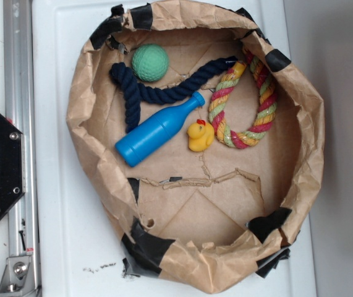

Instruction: Grab the yellow duck.

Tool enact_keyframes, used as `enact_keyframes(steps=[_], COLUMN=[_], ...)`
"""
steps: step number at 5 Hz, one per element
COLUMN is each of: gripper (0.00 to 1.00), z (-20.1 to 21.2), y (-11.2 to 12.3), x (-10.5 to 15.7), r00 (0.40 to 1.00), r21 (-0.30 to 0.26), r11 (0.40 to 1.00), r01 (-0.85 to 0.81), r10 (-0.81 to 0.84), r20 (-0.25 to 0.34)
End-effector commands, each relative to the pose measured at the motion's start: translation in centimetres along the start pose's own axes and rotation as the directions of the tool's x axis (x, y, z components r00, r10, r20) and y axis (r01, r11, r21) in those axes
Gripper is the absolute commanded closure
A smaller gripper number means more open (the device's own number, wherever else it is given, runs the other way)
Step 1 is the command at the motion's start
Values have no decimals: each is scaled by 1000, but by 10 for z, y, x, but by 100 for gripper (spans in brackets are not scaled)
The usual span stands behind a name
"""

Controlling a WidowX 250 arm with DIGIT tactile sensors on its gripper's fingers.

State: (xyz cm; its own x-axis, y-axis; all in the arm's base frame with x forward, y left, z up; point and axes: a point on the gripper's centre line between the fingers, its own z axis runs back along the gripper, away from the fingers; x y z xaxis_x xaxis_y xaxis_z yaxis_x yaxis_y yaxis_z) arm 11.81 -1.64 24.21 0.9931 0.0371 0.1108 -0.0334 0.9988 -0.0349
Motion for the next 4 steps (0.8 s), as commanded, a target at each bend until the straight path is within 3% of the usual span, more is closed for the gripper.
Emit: enact_keyframes(steps=[1,2,3,4], gripper=[0,0,0,0], z=[0,-34,-56,-92], y=[0,15,25,49], x=[0,36,69,101], r00=[1000,999,996,978], r21=[0,-37,64,91], r11=[1000,999,997,989], r01=[0,-25,44,118], r10=[0,26,-48,-132], r20=[0,35,74,164])
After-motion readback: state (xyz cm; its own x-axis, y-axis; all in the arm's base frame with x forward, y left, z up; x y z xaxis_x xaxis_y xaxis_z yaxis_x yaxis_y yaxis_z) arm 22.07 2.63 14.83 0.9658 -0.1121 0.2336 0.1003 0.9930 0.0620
